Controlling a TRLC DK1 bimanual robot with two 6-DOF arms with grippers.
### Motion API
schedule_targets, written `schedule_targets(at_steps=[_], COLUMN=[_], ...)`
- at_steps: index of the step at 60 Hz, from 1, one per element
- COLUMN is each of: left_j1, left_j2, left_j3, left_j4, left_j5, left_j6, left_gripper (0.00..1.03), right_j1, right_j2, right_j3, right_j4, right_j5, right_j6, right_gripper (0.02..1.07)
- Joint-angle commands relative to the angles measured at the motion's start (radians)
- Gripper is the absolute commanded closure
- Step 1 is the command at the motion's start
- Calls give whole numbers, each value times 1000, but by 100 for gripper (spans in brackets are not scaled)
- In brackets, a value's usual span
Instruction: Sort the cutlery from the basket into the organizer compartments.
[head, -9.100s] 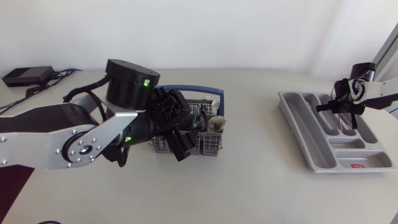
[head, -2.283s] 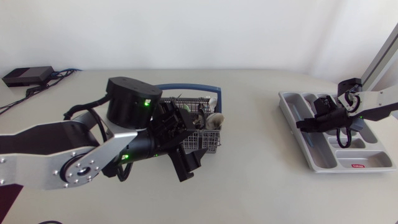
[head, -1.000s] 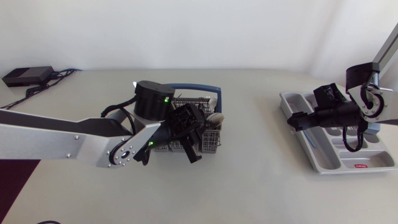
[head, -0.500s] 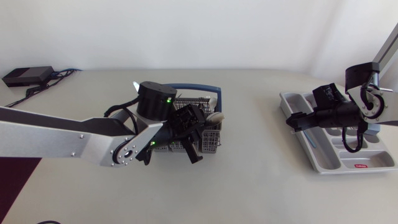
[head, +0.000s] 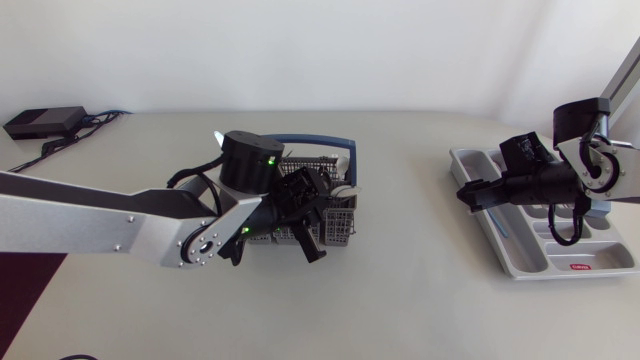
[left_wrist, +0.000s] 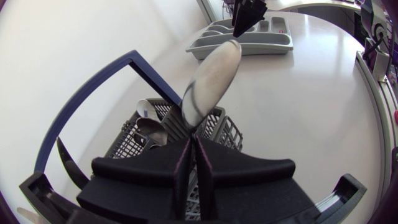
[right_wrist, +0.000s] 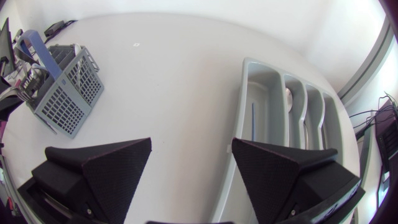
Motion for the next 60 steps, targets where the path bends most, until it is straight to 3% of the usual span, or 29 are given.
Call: schedule_targets(at_steps=[1, 34, 51, 60], left_j1=[-1, 6, 126, 148], left_j2=[-26, -233, -293, -322], left_j3=[25, -30, 88, 145], left_j4=[15, -16, -215, -286], left_j5=[7, 11, 263, 323], left_j6=[-4, -68, -287, -378], left_gripper=[100, 100, 100, 100], right_j1=[13, 58, 79, 124], right_j2=[-16, -125, -168, -257], right_j3=[-32, -78, -87, -101], right_j4=[-3, -23, -43, -66], right_j5=[11, 13, 17, -16], right_j6=[17, 18, 20, 15], right_gripper=[14, 13, 13, 13])
